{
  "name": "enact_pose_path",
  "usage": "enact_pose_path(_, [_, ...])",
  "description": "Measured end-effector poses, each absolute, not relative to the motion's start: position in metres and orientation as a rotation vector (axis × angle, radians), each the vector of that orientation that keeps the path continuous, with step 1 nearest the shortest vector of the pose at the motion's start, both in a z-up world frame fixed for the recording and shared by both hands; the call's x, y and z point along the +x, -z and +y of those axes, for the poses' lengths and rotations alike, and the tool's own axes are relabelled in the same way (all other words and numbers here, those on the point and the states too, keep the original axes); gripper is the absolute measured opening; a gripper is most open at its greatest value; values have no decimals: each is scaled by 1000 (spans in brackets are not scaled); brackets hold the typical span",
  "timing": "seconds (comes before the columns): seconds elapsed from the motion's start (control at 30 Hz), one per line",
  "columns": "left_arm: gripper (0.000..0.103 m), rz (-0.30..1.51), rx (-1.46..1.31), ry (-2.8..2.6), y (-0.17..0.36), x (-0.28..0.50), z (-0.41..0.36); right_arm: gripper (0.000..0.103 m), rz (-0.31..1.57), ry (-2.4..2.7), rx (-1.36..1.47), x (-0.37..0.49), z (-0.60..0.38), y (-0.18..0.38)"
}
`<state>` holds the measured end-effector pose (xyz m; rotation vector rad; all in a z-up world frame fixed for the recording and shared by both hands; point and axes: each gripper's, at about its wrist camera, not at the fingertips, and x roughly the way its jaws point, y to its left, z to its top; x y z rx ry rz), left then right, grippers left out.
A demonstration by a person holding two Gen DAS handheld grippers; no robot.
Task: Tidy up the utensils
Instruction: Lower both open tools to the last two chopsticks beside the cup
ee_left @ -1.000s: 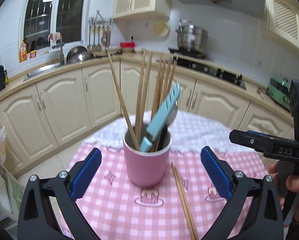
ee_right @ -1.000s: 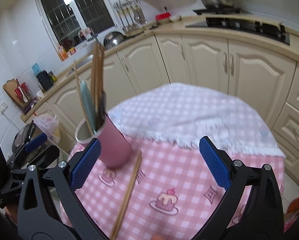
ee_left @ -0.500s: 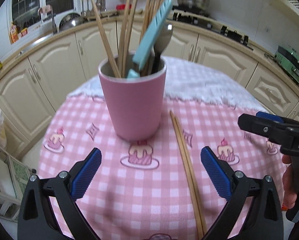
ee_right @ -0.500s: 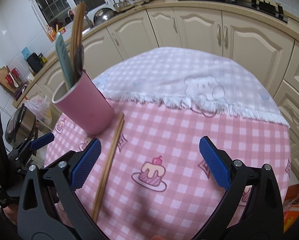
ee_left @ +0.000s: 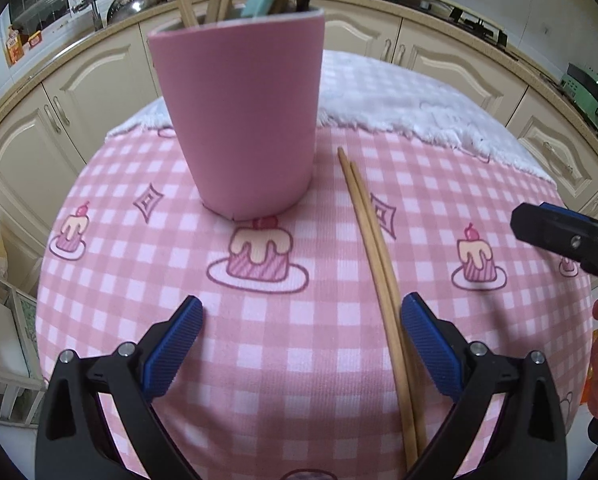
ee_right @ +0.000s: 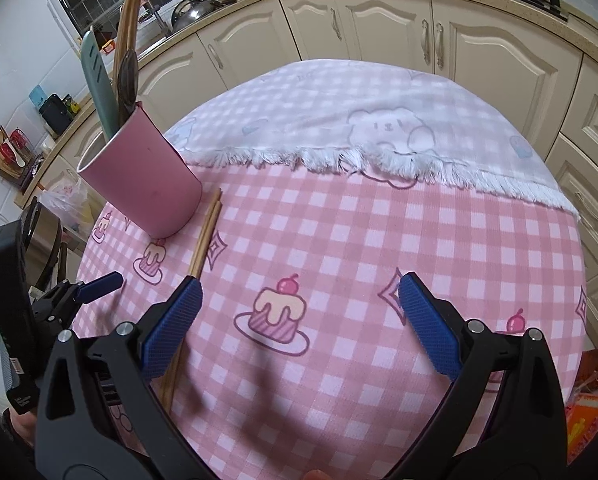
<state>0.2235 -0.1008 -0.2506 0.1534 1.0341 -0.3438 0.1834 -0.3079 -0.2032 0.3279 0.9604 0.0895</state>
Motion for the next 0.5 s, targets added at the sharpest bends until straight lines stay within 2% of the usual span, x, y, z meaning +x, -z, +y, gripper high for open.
enact_pose_path(0.5, [99,993,210,303,258,234,-109,97,994,-86,319,186,-305,209])
